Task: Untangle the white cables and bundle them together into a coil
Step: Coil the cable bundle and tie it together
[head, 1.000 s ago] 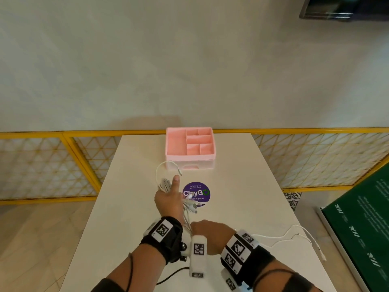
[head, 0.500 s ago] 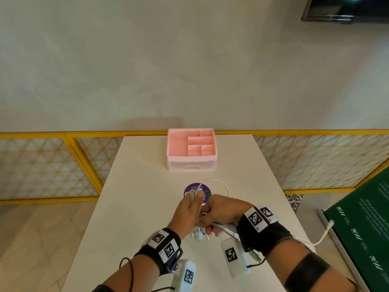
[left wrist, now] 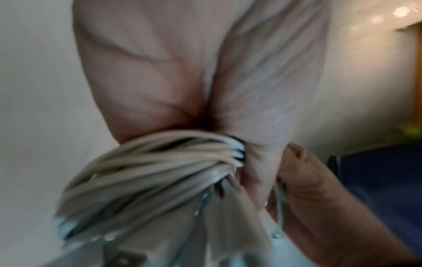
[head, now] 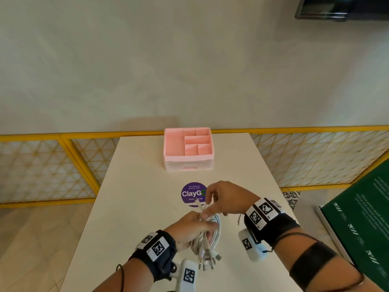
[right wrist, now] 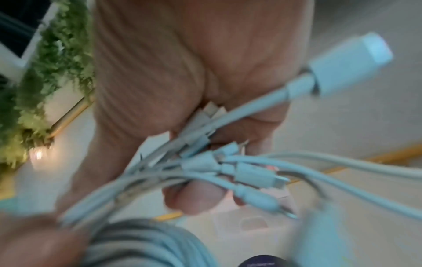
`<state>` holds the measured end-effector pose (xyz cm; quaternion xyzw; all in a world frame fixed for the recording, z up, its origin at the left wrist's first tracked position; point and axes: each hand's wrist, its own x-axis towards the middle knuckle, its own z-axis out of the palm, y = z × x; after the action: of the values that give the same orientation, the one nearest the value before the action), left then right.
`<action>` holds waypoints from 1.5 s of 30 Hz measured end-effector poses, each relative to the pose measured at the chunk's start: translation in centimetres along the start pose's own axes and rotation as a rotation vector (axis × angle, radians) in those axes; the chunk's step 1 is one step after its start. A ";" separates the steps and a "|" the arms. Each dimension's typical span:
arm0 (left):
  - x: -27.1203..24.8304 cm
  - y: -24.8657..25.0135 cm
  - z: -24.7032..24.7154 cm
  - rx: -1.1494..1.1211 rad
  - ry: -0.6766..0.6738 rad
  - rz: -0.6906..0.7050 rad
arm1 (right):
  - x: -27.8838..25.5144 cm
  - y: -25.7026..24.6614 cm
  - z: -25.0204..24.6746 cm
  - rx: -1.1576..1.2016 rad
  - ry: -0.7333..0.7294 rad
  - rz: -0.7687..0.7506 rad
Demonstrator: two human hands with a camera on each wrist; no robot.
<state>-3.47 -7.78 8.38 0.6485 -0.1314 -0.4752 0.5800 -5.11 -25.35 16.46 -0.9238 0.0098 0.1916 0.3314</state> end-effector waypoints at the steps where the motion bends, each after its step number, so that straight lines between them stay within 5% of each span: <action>1: 0.0 0.2 0.1 -0.082 0.005 -0.029 | 0.1 0.3 0.1 -0.020 0.090 -0.034; 8: -0.4 1.9 -0.4 -0.344 0.074 -0.114 | -0.7 3.3 1.0 -0.170 0.614 -0.483; 11: -0.5 2.3 -0.6 -0.452 0.056 -0.130 | -1.6 3.3 2.1 -0.342 0.527 -0.598; 16: -0.7 3.2 0.2 -0.445 -0.018 -0.149 | -1.1 3.4 3.6 -0.616 0.283 -0.511; 27: -1.2 2.9 -0.3 -0.113 -0.013 -0.013 | 1.0 3.0 2.8 -0.102 0.075 -0.347; 34: -1.6 2.6 -0.2 0.083 0.075 0.035 | 1.5 2.7 3.1 -0.170 -0.001 -0.197; 40: -1.3 2.4 0.4 0.244 0.188 0.222 | 1.8 1.5 1.9 -0.399 -0.006 -0.193; 45: -0.7 2.7 -0.2 0.291 0.325 0.251 | 1.8 2.1 1.7 -0.317 0.072 -0.193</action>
<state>-2.61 -7.93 11.04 0.7718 -0.1829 -0.2651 0.5483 -4.32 -25.71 13.31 -0.9673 -0.0974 0.1247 0.1981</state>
